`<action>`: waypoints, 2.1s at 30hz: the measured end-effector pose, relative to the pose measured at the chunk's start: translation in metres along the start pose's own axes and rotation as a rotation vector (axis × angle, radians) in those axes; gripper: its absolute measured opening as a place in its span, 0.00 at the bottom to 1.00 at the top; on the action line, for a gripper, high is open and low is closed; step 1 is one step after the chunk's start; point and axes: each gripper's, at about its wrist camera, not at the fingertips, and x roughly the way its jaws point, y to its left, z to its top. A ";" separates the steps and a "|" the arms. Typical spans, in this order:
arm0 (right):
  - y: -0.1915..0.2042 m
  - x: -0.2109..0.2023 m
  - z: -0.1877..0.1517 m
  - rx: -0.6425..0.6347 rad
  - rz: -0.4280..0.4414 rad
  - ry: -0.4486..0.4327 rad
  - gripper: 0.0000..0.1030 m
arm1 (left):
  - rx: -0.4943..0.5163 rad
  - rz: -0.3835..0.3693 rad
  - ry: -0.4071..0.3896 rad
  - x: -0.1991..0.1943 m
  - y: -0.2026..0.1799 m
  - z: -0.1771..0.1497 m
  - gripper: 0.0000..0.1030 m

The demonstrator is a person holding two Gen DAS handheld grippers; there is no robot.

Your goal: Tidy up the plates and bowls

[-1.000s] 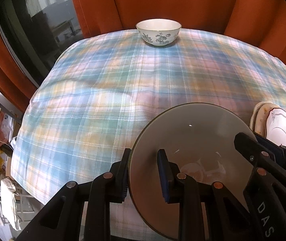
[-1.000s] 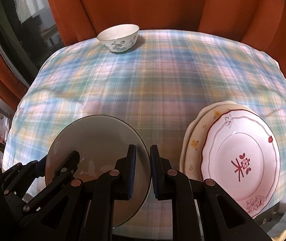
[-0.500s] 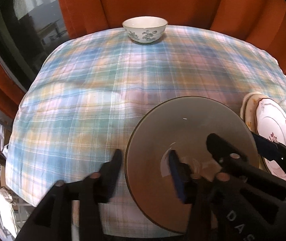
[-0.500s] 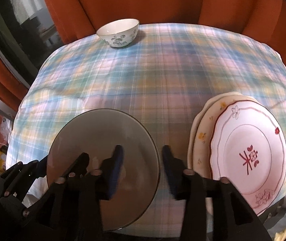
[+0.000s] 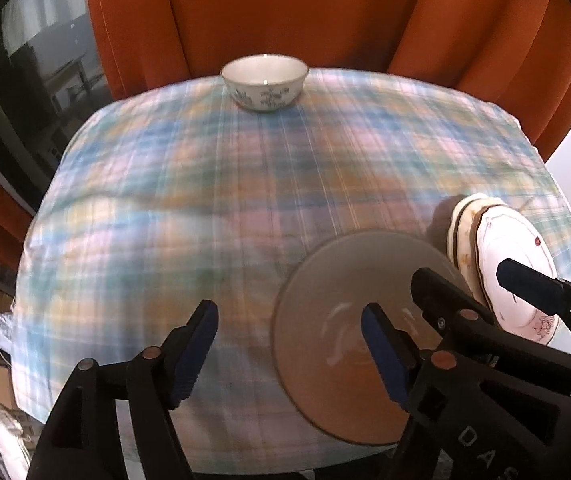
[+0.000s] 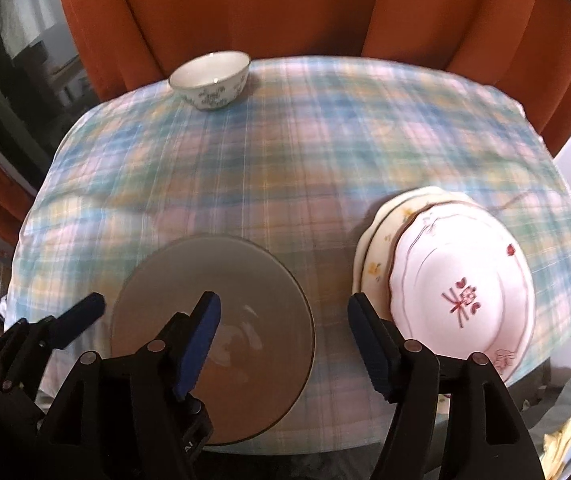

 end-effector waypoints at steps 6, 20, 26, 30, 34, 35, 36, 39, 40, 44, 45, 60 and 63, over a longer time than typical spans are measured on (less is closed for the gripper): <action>0.013 -0.012 0.006 0.044 -0.009 -0.006 0.71 | 0.029 -0.024 -0.002 -0.013 0.014 0.008 0.74; 0.045 -0.035 0.045 0.044 0.009 -0.089 0.71 | 0.011 0.002 -0.081 -0.038 0.046 0.050 0.74; 0.056 -0.034 0.074 0.018 0.043 -0.127 0.71 | -0.018 0.028 -0.119 -0.037 0.055 0.075 0.75; 0.057 -0.027 0.096 -0.004 0.055 -0.138 0.72 | -0.048 0.046 -0.127 -0.030 0.056 0.099 0.75; 0.055 -0.019 0.122 -0.016 0.072 -0.154 0.72 | -0.054 0.072 -0.142 -0.023 0.053 0.125 0.75; 0.054 -0.017 0.130 -0.018 0.078 -0.156 0.72 | -0.060 0.077 -0.145 -0.020 0.053 0.131 0.75; 0.053 -0.013 0.139 -0.022 0.086 -0.158 0.72 | -0.066 0.081 -0.147 -0.018 0.053 0.137 0.75; 0.052 -0.003 0.161 -0.039 0.101 -0.166 0.72 | -0.084 0.101 -0.153 -0.008 0.052 0.156 0.75; 0.052 0.000 0.167 -0.042 0.103 -0.165 0.72 | -0.089 0.107 -0.154 -0.005 0.051 0.162 0.75; 0.051 0.014 0.194 -0.063 0.114 -0.170 0.72 | -0.118 0.132 -0.165 0.008 0.050 0.186 0.75; 0.050 0.017 0.201 -0.070 0.117 -0.173 0.72 | -0.127 0.144 -0.169 0.012 0.050 0.193 0.75; 0.040 0.082 0.278 -0.152 0.187 -0.215 0.72 | -0.205 0.275 -0.209 0.069 0.054 0.252 0.75; 0.041 0.099 0.284 -0.162 0.188 -0.207 0.72 | -0.220 0.284 -0.198 0.086 0.059 0.256 0.75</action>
